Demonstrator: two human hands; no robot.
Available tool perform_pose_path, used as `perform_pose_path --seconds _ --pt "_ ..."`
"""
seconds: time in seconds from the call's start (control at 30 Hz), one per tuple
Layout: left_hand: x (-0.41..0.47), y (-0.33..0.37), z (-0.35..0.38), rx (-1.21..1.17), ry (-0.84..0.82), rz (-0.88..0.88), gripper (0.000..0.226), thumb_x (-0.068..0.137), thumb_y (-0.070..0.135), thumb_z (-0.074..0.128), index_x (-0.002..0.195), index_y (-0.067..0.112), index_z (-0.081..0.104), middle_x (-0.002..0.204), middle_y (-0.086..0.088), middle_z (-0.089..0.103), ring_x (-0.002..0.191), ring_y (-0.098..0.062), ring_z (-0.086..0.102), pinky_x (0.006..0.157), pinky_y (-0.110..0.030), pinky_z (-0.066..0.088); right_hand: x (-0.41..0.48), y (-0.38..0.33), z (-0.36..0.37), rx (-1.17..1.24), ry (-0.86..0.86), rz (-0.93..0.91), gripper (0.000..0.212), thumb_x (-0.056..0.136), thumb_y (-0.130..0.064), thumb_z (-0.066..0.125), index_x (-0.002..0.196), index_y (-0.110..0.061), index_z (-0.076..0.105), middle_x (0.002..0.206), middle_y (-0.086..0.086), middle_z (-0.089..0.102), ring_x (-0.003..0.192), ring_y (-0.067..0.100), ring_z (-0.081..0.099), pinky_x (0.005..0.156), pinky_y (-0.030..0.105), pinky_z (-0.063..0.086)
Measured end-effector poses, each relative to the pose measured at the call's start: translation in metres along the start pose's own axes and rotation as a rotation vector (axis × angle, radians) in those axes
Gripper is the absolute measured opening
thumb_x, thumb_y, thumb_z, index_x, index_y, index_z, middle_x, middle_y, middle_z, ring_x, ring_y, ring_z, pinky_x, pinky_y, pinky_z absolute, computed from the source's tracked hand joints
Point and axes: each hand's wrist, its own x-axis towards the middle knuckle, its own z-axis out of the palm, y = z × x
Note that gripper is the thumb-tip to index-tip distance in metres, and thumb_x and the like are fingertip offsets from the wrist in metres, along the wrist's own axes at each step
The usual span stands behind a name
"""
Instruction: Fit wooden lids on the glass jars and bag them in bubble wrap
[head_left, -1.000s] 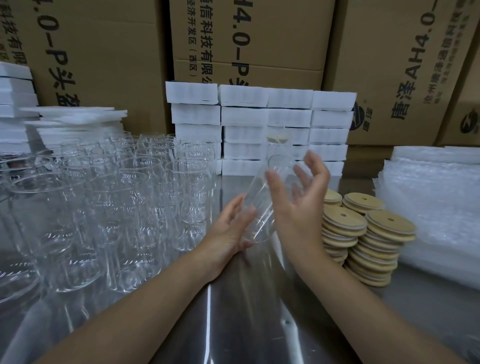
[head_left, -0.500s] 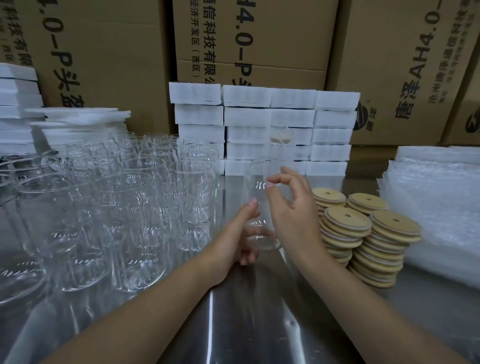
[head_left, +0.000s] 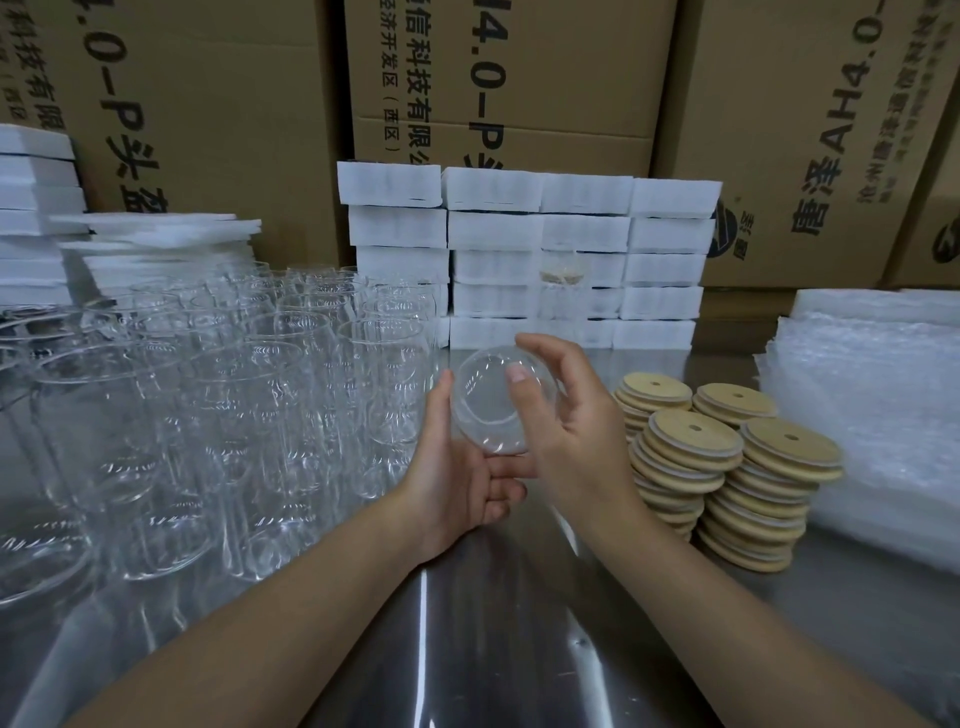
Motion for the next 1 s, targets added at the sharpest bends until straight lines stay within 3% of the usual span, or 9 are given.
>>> perform_pose_path --seconds 0.1,0.2,0.27,0.37,0.5,0.6,0.8,1.0 --pt "0.0 0.0 0.001 -0.016 -0.003 -0.011 0.091 0.063 0.09 0.02 0.076 0.019 0.076 0.064 -0.005 0.063 0.053 -0.014 0.049 0.048 -0.023 0.036 -0.001 -0.001 -0.001 -0.048 -0.002 -0.047 0.038 0.081 -0.038 0.064 0.116 -0.028 0.056 0.116 -0.016 0.06 0.115 0.0 0.054 0.101 0.036 0.044" --pt "0.0 0.0 -0.001 -0.068 -0.03 -0.031 0.097 0.061 0.092 0.021 0.082 0.014 0.075 0.065 -0.006 0.06 0.054 -0.015 0.052 0.049 -0.024 0.038 -0.003 0.003 0.0 -0.09 -0.041 -0.049 0.055 0.078 -0.034 0.076 0.127 -0.026 0.053 0.126 -0.015 0.057 0.119 -0.004 0.049 0.104 0.027 0.04" --pt "0.0 -0.002 -0.001 -0.116 -0.058 -0.054 0.103 0.062 0.094 0.022 0.091 0.01 0.073 0.067 -0.005 0.059 0.055 -0.014 0.052 0.052 -0.024 0.039 -0.003 0.006 0.001 -0.075 -0.039 -0.019 0.065 0.07 -0.041 0.078 0.128 -0.03 0.051 0.127 -0.018 0.055 0.12 -0.006 0.048 0.104 0.023 0.04" --pt "0.0 -0.004 0.0 -0.157 -0.045 -0.091 0.104 0.059 0.096 0.028 0.095 0.005 0.063 0.07 -0.005 0.054 0.059 -0.014 0.049 0.058 -0.025 0.037 0.002 0.009 0.0 0.013 -0.039 0.045 0.066 0.059 -0.052 0.077 0.118 -0.037 0.052 0.12 -0.019 0.058 0.116 -0.004 0.052 0.102 0.028 0.044" --pt "-0.001 -0.002 0.003 -0.15 -0.034 -0.116 0.097 0.055 0.094 0.035 0.084 0.007 0.066 0.074 -0.005 0.056 0.063 -0.013 0.051 0.058 -0.024 0.039 0.007 0.015 0.0 0.055 -0.011 0.06 0.06 0.051 -0.056 0.081 0.102 -0.046 0.05 0.112 -0.021 0.06 0.111 -0.003 0.056 0.097 0.027 0.044" --pt "-0.003 0.0 0.006 -0.086 -0.085 -0.138 0.095 0.057 0.094 0.027 0.071 0.012 0.071 0.066 -0.001 0.06 0.056 -0.01 0.052 0.056 -0.024 0.038 0.007 0.016 0.0 0.089 0.014 0.067 0.061 0.05 -0.056 0.081 0.102 -0.043 0.053 0.112 -0.019 0.062 0.114 -0.001 0.055 0.102 0.031 0.044" --pt "-0.004 -0.001 0.01 -0.044 -0.115 -0.154 0.092 0.053 0.094 0.025 0.065 0.014 0.07 0.061 0.002 0.056 0.052 -0.01 0.044 0.054 -0.024 0.037 0.005 0.009 -0.002 0.082 0.084 0.055 0.059 0.052 -0.055 0.079 0.102 -0.032 0.057 0.104 -0.016 0.064 0.105 -0.004 0.058 0.093 0.02 0.044" --pt "-0.001 -0.004 0.008 -0.031 -0.105 -0.151 0.095 0.048 0.094 0.032 0.079 0.01 0.065 0.068 0.001 0.058 0.055 -0.011 0.043 0.053 -0.023 0.037 0.005 0.007 -0.003 0.127 0.138 0.041 0.046 0.062 -0.039 0.085 0.096 -0.026 0.057 0.104 -0.005 0.066 0.107 0.009 0.061 0.099 0.04 0.046"
